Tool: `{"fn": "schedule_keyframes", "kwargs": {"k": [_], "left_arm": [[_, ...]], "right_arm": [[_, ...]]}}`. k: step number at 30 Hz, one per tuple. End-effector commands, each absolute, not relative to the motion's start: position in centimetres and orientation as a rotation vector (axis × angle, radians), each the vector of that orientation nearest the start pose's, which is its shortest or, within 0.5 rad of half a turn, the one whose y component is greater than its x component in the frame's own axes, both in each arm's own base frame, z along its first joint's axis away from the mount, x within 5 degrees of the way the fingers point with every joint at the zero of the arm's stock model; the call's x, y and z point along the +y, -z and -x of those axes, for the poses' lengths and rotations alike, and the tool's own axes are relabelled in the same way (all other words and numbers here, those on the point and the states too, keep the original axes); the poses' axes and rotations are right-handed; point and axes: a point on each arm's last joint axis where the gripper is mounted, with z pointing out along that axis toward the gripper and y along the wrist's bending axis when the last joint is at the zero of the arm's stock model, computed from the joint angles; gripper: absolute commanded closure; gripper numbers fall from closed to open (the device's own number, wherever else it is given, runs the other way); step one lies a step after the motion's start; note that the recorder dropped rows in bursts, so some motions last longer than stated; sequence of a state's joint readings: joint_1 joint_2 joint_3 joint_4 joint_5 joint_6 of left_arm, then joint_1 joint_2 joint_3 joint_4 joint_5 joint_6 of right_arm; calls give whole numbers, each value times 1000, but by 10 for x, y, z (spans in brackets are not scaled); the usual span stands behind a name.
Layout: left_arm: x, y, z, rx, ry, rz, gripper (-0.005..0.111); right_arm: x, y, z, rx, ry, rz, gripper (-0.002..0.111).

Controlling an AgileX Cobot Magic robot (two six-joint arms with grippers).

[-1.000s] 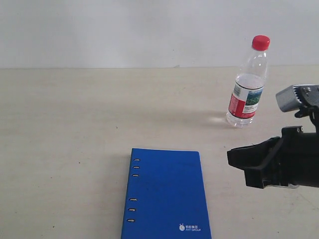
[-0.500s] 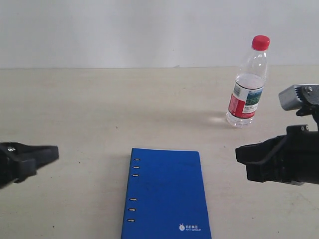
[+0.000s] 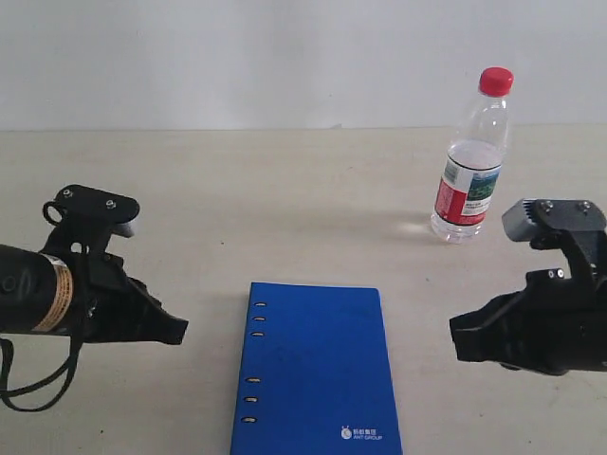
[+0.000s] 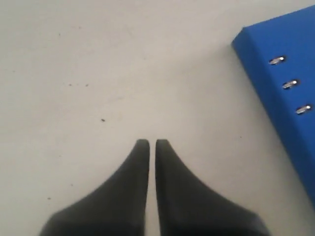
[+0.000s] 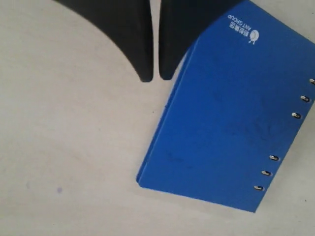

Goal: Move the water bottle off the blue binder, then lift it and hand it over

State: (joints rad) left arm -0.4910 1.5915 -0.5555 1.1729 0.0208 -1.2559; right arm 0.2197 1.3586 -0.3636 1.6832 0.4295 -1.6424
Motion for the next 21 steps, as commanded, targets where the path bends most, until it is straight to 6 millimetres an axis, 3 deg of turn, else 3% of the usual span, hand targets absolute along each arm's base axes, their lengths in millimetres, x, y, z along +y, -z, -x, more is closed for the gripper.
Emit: {"fn": "schedule_keyframes", "kwargs": {"k": [1, 4, 7, 11, 14, 21], "left_arm": [[-158, -130, -215, 2479, 429, -654, 102], [-164, -120, -212, 2499, 479, -697, 102], [-159, -110, -213, 2549, 397, -684, 102], [-161, -104, -213, 2556, 414, -717, 102], [-165, -102, -215, 2555, 444, -724, 102], [-165, -101, -214, 2551, 444, -751, 102]], "right_arm": [[86, -137, -198, 2457, -674, 463, 109], [88, -119, -205, 2539, -684, 449, 109], [99, -105, -211, 2551, -849, 491, 109], [107, -94, -212, 2559, -990, 499, 109], [120, -82, -219, 2624, -917, 550, 109], [152, -88, -222, 2566, -938, 703, 109]]}}
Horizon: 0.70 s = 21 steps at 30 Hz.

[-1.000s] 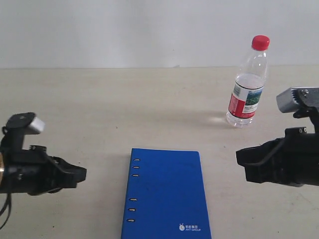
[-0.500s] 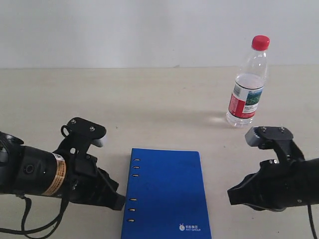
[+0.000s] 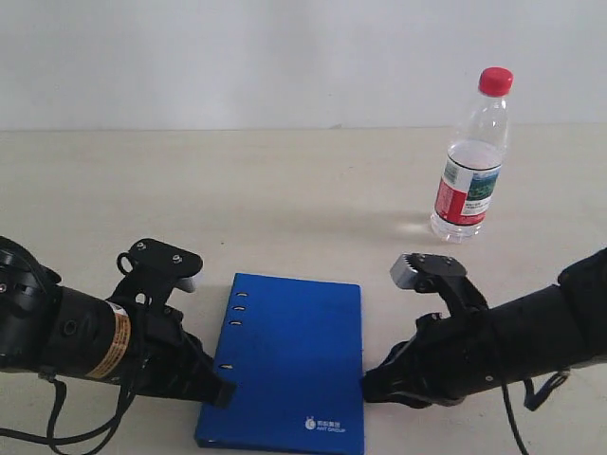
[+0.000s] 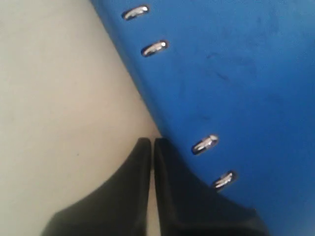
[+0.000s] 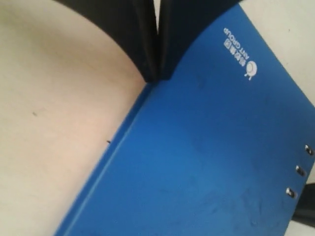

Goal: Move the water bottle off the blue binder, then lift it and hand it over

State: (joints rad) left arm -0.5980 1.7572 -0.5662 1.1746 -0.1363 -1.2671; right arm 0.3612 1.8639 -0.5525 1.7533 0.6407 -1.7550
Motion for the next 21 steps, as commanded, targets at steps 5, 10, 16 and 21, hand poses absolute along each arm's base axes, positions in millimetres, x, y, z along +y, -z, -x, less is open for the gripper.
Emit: {"fn": "schedule_keyframes", "kwargs": {"k": [5, 10, 16, 21], "left_arm": [[-164, -98, -214, 2574, 427, -734, 102], [-166, -98, -213, 2572, 475, -725, 102], [-167, -98, -212, 2575, 497, -726, 102], [-167, -98, -210, 2590, 497, -735, 102]], "right_arm": [[151, -99, -224, 2533, -891, 698, 109], [153, -112, -224, 2474, -923, 709, 101], [142, -106, -234, 2559, -723, 594, 62], [133, -102, -239, 2618, -573, 481, 53]]}}
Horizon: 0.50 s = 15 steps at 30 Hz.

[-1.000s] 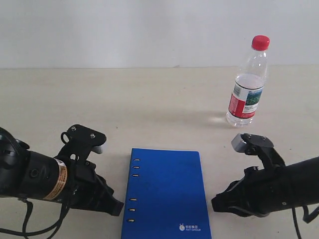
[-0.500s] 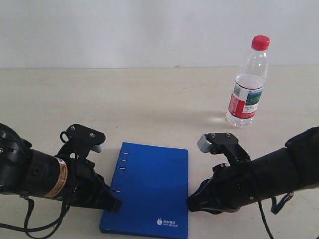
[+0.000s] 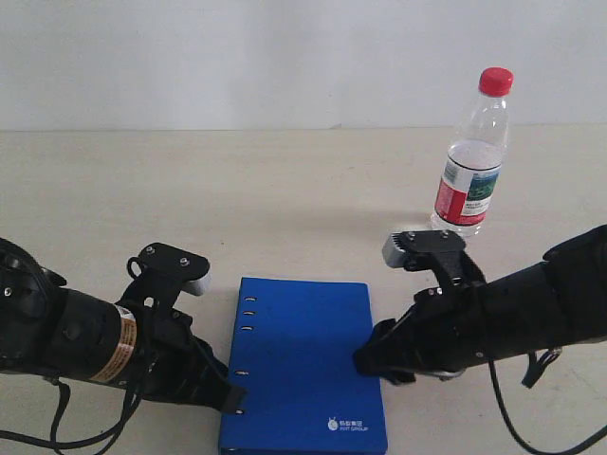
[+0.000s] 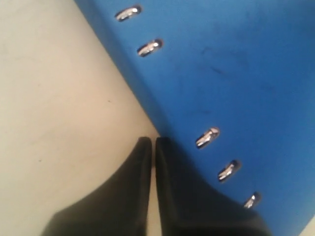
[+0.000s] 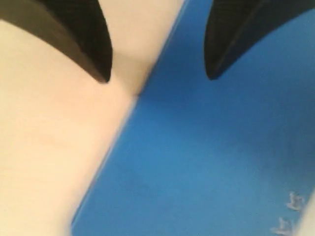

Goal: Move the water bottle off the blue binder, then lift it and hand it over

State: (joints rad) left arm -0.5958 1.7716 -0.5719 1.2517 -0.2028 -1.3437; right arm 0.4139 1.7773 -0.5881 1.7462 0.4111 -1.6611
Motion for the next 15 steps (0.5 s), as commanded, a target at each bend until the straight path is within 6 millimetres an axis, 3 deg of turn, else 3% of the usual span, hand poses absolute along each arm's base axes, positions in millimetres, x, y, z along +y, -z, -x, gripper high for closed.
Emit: {"fn": "schedule_keyframes", "kwargs": {"k": [1, 8, 15], "left_arm": [[-167, -98, -210, 2590, 497, -735, 102], [-167, -98, -210, 2590, 497, -735, 102], [-167, -98, -210, 2590, 499, -736, 102]], "right_arm": [[134, -103, -238, 2613, -601, 487, 53], [150, -113, -235, 2555, -872, 508, 53], [148, -108, -236, 2601, -841, 438, 53]]}}
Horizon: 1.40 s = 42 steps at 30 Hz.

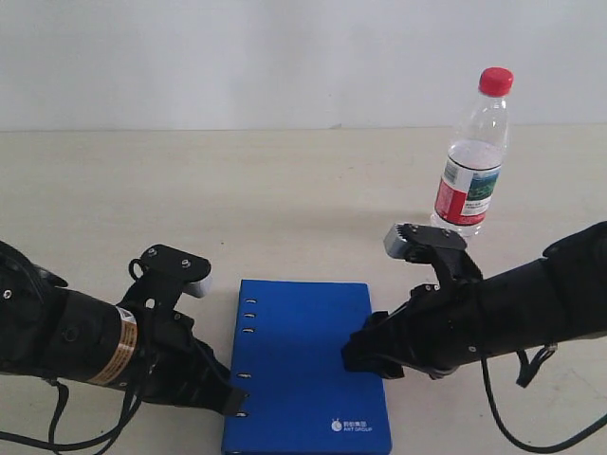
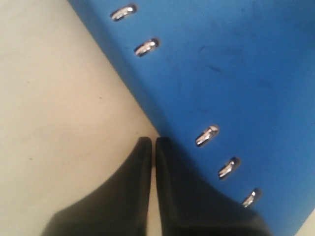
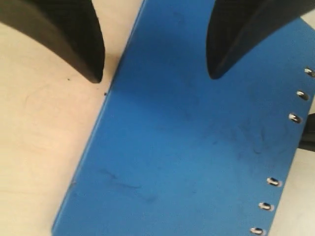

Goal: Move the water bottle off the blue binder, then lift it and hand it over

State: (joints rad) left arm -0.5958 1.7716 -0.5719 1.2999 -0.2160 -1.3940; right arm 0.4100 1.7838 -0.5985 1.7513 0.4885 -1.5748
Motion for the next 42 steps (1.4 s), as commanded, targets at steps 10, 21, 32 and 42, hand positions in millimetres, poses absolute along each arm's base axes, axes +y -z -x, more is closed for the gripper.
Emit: {"fn": "schedule_keyframes", "kwargs": {"k": [10, 21, 32, 42], "left_arm": [[-167, -98, -210, 2589, 502, -737, 102], [-167, -98, -210, 2585, 495, -757, 102], [-167, -98, -210, 2585, 492, -756, 102], [-167, -98, -210, 2585, 492, -756, 102]], "right_arm": [[154, -108, -232, 2612, -926, 413, 53], [174, -134, -241, 2494, -1220, 488, 53], [174, -167, -237, 2477, -1195, 621, 53], [173, -161, -238, 2514, -1177, 601, 53]]}}
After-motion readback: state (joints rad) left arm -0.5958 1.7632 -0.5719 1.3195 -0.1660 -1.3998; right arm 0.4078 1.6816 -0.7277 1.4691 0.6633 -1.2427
